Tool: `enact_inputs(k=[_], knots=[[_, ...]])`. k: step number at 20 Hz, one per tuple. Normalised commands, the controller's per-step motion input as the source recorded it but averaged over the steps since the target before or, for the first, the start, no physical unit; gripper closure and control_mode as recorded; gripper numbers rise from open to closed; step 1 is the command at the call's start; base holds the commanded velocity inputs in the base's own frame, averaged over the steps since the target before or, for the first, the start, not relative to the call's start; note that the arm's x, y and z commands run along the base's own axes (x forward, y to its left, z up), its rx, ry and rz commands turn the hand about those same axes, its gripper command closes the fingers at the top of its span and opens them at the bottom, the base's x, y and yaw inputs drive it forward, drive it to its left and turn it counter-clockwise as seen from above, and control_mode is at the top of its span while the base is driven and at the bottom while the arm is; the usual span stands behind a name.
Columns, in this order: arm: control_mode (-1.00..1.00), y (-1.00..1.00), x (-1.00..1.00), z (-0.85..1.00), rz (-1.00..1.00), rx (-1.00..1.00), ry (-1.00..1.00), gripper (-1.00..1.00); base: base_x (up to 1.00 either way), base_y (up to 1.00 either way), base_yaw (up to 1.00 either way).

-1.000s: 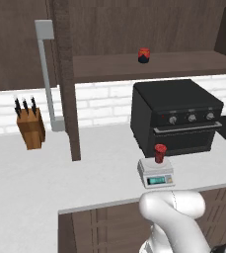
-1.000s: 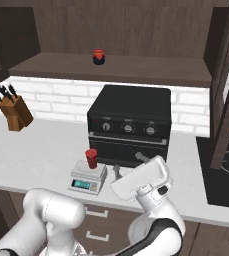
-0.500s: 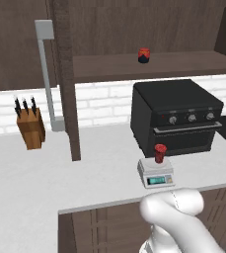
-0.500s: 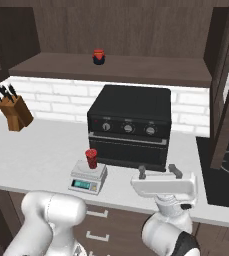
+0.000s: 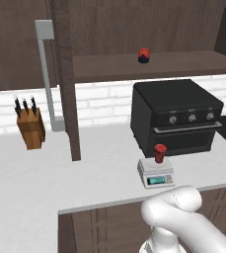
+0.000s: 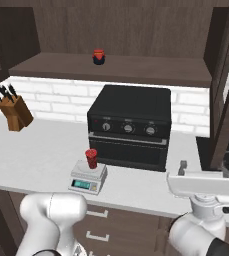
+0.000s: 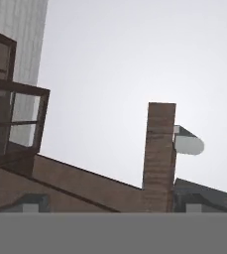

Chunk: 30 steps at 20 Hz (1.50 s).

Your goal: Pick the yogurt and place it on the digital scale for weighing, and close the cabinet.

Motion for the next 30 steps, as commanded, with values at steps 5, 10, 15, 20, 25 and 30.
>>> enact_inputs(k=[5,10,15,20,25,30], knots=[[-1.00,-0.56,0.05,-0.18,0.00,0.01,0.14,-1.00,0.00,0.00,0.00],[-1.00,-0.68,0.21,0.00,0.00,0.03,0.29,-1.00,0.00,0.00,0.00],[-1.00,-0.61,0.37,0.02,0.00,0.03,0.32,-1.00,0.00,0.00,0.00],[-1.00,-0.11,0.47,0.49,0.00,0.00,0.20,-1.00,0.00,0.00,0.00],[-1.00,0.12,0.51,0.73,0.00,-0.03,0.04,-1.00,0.00,0.00,0.00],[-1.00,0.66,0.47,0.92,0.00,-0.21,0.02,-1.00,0.00,0.00,0.00]])
